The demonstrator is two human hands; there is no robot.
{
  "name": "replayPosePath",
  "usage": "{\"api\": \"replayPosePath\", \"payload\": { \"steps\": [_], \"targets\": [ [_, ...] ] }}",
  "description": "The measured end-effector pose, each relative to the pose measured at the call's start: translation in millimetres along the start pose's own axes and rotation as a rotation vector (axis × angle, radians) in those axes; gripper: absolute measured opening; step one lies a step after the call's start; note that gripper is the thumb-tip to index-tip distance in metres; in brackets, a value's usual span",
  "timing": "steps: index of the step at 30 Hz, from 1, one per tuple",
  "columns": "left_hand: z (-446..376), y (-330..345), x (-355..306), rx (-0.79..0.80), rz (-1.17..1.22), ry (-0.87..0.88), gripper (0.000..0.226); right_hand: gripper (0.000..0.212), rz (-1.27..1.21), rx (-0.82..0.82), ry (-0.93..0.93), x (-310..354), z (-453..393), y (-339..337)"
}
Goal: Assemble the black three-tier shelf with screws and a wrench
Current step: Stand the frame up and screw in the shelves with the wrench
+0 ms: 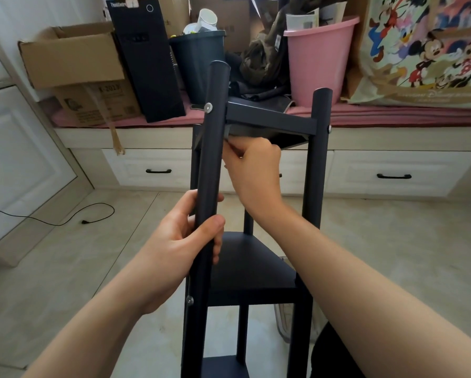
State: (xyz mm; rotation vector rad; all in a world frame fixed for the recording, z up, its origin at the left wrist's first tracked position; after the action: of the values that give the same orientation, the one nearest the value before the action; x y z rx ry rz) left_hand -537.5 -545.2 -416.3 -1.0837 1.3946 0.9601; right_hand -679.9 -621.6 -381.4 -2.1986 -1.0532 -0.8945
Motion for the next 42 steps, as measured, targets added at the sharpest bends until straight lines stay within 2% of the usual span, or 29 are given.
{"api": "replayPosePath", "payload": {
  "steps": [3, 6, 8, 13, 17, 23, 29, 32, 35, 37, 40, 42],
  "targets": [
    [0, 0, 2, 0.014, 0.005, 0.007, 0.016, 0.033, 0.019, -0.069, -0.035, -3, 0, 7],
    [-1, -1, 4, 0.02, -0.007, 0.012, 0.023, 0.029, 0.011, -0.159, -0.077, -4, -1, 11],
    [-2, -2, 4, 0.022, -0.008, 0.012, 0.025, 0.027, 0.008, -0.158, -0.1, -2, 0, 14],
    [-3, -4, 5, 0.021, -0.003, 0.008, 0.025, 0.029, -0.006, -0.107, -0.068, -3, 0, 14],
    [-4, -4, 6, 0.014, -0.009, 0.011, 0.024, 0.045, 0.072, -0.011, -0.016, -2, 1, 8],
    [-7, -9, 7, -0.013, -0.019, 0.012, 0.023, 0.026, 0.14, 0.192, 0.075, -6, 12, -13],
    [-9, -14, 6, -0.051, 0.014, 0.003, 0.035, 0.02, 0.171, 0.234, -0.089, 1, 22, -44],
    [-11, -17, 6, -0.064, 0.024, -0.008, 0.035, 0.015, 0.21, 0.182, -0.187, 1, 23, -55],
    [-14, -18, 7, -0.083, 0.035, -0.017, 0.024, 0.013, 0.224, 0.117, -0.205, -1, 20, -62],
    [-16, -19, 8, -0.089, 0.05, -0.029, 0.024, 0.013, 0.257, 0.075, -0.201, -4, 17, -65],
    [-17, -22, 8, -0.091, 0.077, -0.04, 0.026, 0.016, 0.33, 0.021, -0.144, -7, 10, -70],
    [-18, -24, 8, -0.103, 0.078, -0.039, 0.026, 0.017, 0.294, 0.024, 0.0, -12, 4, -73]
  ]
}}
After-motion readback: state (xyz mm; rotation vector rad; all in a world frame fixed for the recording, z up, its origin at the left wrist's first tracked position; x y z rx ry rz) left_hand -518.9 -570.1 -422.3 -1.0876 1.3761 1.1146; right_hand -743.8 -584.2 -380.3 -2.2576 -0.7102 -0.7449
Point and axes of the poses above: each hand's wrist, its own z-axis away from the middle knuckle, its own y-axis out of the palm, x = y × z, the point moved 2 cm from there along -z, towards the middle knuckle, and after that the axes turned 8 degrees about -x, right-handed, at the moved point
